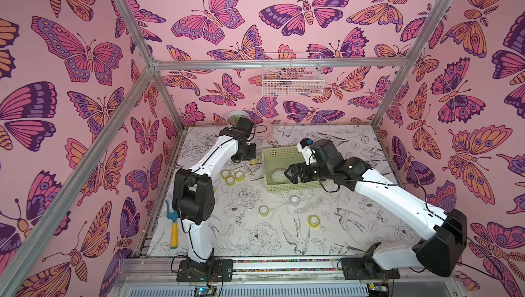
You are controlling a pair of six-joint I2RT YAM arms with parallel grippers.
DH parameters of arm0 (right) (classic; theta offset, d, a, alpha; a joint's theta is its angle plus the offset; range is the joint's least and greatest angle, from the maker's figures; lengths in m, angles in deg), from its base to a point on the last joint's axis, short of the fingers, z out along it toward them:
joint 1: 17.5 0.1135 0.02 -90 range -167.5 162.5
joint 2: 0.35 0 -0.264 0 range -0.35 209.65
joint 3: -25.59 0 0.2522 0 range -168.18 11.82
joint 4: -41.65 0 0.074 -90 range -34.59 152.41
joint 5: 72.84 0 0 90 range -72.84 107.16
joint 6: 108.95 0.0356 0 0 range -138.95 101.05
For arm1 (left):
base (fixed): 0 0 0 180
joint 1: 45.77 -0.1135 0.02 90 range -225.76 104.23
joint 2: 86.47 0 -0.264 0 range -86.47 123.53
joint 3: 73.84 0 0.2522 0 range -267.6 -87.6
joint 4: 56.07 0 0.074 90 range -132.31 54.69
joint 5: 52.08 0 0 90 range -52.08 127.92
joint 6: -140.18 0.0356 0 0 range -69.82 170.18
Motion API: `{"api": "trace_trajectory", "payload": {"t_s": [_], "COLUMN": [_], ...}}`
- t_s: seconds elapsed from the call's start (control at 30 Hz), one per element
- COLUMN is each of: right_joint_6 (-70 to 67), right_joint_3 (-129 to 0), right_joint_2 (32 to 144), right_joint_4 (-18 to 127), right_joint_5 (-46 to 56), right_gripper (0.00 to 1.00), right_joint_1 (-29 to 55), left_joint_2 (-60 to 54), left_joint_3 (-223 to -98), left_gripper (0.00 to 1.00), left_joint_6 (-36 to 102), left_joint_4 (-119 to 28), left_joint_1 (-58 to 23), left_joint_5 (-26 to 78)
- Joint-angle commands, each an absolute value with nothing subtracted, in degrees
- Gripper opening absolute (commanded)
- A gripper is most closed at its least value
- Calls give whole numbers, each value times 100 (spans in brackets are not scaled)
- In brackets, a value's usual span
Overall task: Put the transparent tape into the storage box
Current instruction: Pick up the tape at the center of the board, then place the tape in the storage box.
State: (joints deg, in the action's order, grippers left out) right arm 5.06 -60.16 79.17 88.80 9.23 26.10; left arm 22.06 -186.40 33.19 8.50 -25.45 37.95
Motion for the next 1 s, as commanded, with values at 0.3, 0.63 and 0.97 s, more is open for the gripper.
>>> {"api": "trace_trajectory", "payload": {"t_s": [0.3, 0.63, 0.97], "right_joint_6": [634, 794, 952], "right_joint_3": [-5457, -4959, -4719], "right_joint_2": [7038, 6222, 5951], "right_joint_4": [8837, 9222, 9307], "right_joint_5": [1762, 2419, 2461], "right_gripper": [99, 99, 99], "right_joint_1": [2649, 2641, 2637], "left_joint_2": [2832, 4006, 5007], "left_joint_3": [-19924, -20757, -21486], "left_gripper": [1, 1, 1], "left_joint_6": [3307, 3487, 3734], "left_joint_4": [1167, 1189, 1192], "left_joint_1": [-1462, -880, -744], "left_joint_5": [3829, 3561, 3607]}}
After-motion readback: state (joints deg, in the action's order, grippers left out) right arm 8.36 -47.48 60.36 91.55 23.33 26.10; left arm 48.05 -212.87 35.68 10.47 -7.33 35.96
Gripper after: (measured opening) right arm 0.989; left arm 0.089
